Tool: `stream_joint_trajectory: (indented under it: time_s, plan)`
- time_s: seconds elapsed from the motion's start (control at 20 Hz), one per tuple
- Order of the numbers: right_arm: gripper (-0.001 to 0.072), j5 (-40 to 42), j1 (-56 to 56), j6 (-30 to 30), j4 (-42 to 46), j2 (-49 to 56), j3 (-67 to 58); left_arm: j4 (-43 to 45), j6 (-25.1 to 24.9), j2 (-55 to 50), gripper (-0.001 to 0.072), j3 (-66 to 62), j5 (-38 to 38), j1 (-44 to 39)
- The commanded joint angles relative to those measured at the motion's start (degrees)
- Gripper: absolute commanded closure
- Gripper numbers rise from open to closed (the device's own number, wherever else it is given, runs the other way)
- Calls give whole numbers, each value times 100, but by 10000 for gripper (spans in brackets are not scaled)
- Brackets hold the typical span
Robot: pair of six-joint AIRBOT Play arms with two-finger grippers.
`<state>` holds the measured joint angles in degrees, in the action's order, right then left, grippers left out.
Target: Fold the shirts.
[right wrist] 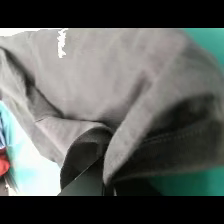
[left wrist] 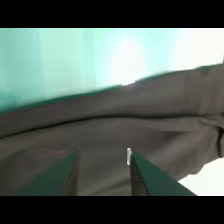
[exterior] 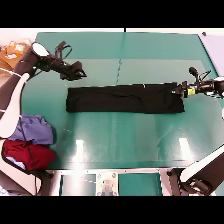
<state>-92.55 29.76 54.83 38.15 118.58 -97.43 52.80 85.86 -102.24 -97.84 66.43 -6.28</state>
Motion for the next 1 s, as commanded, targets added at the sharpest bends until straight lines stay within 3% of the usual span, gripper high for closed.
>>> stream_joint_trajectory:
  time_s: [0.0, 0.05, 0.2, 0.35, 0.45, 0.6, 0.75, 0.95]
  plan:
    - [699, -177, -76, 164, -26, -61, -155, -44, -286, -94, 439, -7, -485, -507]
    - [699, -223, -79, 304, -26, -140, -184, -105, -330, -205, 676, -7, -675, -780]
    - [698, -313, -79, 737, -20, -533, -184, -498, -546, -767, 682, -7, -1154, -1786]
    - [698, -341, -92, 1071, -20, -942, -184, -1976, -1344, -1357, 682, -7, -1366, -2726]
    - [698, -494, -160, 1217, -17, -1202, -181, -2559, -1637, -1617, 682, -52, -1943, -3161]
    - [698, -612, -339, 1440, -20, -1683, -181, -2640, -1556, -2044, 682, -575, -2538, -3410]
    - [697, -616, -608, 1786, -20, -2247, -179, -2629, -981, -2511, 682, -1185, -2667, -3390]
    - [697, -605, -1054, 2168, 20, -2885, -179, -2684, -772, -2747, 682, -1530, -2520, -3344]
